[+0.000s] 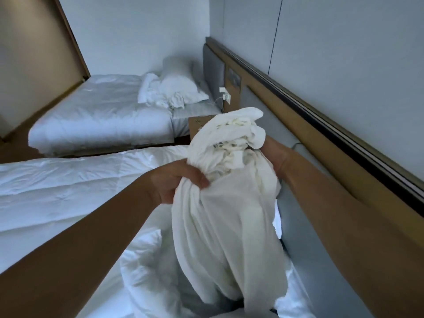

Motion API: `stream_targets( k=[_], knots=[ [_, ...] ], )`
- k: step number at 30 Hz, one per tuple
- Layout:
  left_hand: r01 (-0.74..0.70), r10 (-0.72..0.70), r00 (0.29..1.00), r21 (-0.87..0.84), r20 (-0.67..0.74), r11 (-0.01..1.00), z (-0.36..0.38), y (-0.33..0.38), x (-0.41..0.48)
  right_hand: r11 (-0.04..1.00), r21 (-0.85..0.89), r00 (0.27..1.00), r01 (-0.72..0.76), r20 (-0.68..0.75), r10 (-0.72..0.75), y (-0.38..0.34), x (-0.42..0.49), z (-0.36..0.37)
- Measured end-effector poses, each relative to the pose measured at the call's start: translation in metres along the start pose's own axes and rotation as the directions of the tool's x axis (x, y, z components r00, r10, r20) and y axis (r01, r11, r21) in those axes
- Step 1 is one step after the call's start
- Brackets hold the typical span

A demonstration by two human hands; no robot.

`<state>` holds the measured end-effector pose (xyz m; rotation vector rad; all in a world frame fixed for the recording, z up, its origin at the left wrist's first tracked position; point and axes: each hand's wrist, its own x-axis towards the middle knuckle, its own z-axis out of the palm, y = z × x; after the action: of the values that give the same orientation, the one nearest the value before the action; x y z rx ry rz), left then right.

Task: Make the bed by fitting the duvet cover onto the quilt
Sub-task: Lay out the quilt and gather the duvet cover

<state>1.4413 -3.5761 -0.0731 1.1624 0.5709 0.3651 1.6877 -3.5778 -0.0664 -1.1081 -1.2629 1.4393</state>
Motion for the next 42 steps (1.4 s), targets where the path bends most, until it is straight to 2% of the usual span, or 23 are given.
stream_targets(
  k=[2,4,6,9,12,16,18,19,21,24,26,28,29,30,33,36,38,42],
  knots=[
    [-0.053,0.052,0.996,-0.011,-0.079,0.999,-0.008,0.010,0.001,0.989,0.123,0.983,-0.079,0.174,0.057,0.010,-0.008,-0.002],
    [-0.053,0.053,0.980,0.005,-0.193,0.999,-0.014,0.017,0.006,0.973,0.127,0.938,-0.193,0.315,0.145,0.031,-0.018,0.000],
    [-0.019,0.020,0.964,0.008,-0.267,1.000,-0.011,0.019,0.013,0.936,0.126,0.889,-0.329,0.376,0.262,0.054,-0.029,0.004],
    [0.015,-0.022,0.958,-0.027,-0.287,1.000,-0.003,0.014,0.024,0.935,0.111,0.840,-0.337,0.483,0.246,0.071,-0.039,0.020],
    [0.056,-0.067,0.955,-0.048,-0.290,0.997,-0.006,0.009,0.029,0.947,0.088,0.877,-0.308,0.414,0.246,0.068,-0.048,0.032],
    [0.111,-0.117,0.979,-0.044,-0.168,0.993,-0.023,0.009,0.013,0.930,0.299,0.965,-0.213,0.212,0.153,0.053,-0.037,0.015],
    [0.190,-0.184,0.974,0.035,-0.129,0.981,-0.018,0.000,0.005,0.924,0.363,0.992,-0.116,0.092,0.088,0.041,-0.023,0.005],
    [0.231,-0.219,0.968,0.089,-0.122,0.969,-0.012,-0.005,0.004,0.921,0.382,0.995,-0.081,0.078,0.055,0.037,-0.017,0.003],
    [0.256,-0.256,0.966,0.143,-0.020,0.956,0.003,-0.012,0.008,0.899,0.432,0.993,-0.064,0.115,0.016,0.030,-0.007,0.008],
    [0.148,-0.152,0.988,0.095,0.033,0.984,0.011,-0.015,0.012,0.883,0.460,0.991,-0.089,0.129,0.032,0.027,0.004,0.013],
    [0.066,-0.066,0.994,0.001,0.093,0.998,0.007,-0.020,0.009,0.877,0.467,0.984,-0.113,0.172,0.036,0.025,0.008,0.016],
    [0.031,-0.017,0.989,-0.092,0.149,0.995,0.004,-0.027,0.002,0.883,0.455,0.991,-0.111,0.114,0.066,0.024,0.009,0.016],
    [0.010,0.005,0.989,-0.104,0.149,0.995,0.002,-0.028,0.000,0.886,0.459,0.996,-0.066,0.084,0.031,0.028,0.011,0.011],
    [-0.020,0.032,0.992,-0.096,0.125,0.995,-0.001,-0.029,0.000,0.906,0.414,0.996,-0.085,0.073,0.060,0.028,0.009,0.009],
    [-0.101,0.097,0.994,-0.089,-0.039,0.991,-0.009,-0.020,0.003,0.935,0.318,0.974,-0.154,0.209,0.090,0.032,-0.006,0.002],
    [-0.107,0.085,0.976,-0.104,-0.198,0.989,-0.020,-0.014,0.008,0.941,0.081,0.902,-0.328,0.323,0.286,0.043,-0.025,0.013],
    [-0.075,0.044,0.967,-0.114,-0.250,0.991,-0.021,-0.015,0.012,0.898,0.107,0.842,-0.426,0.409,0.351,0.052,-0.033,0.021],
    [-0.066,0.015,0.963,-0.179,-0.270,0.982,-0.014,-0.016,0.018,0.900,0.137,0.845,-0.414,0.425,0.324,0.063,-0.046,0.042]
  ],
)
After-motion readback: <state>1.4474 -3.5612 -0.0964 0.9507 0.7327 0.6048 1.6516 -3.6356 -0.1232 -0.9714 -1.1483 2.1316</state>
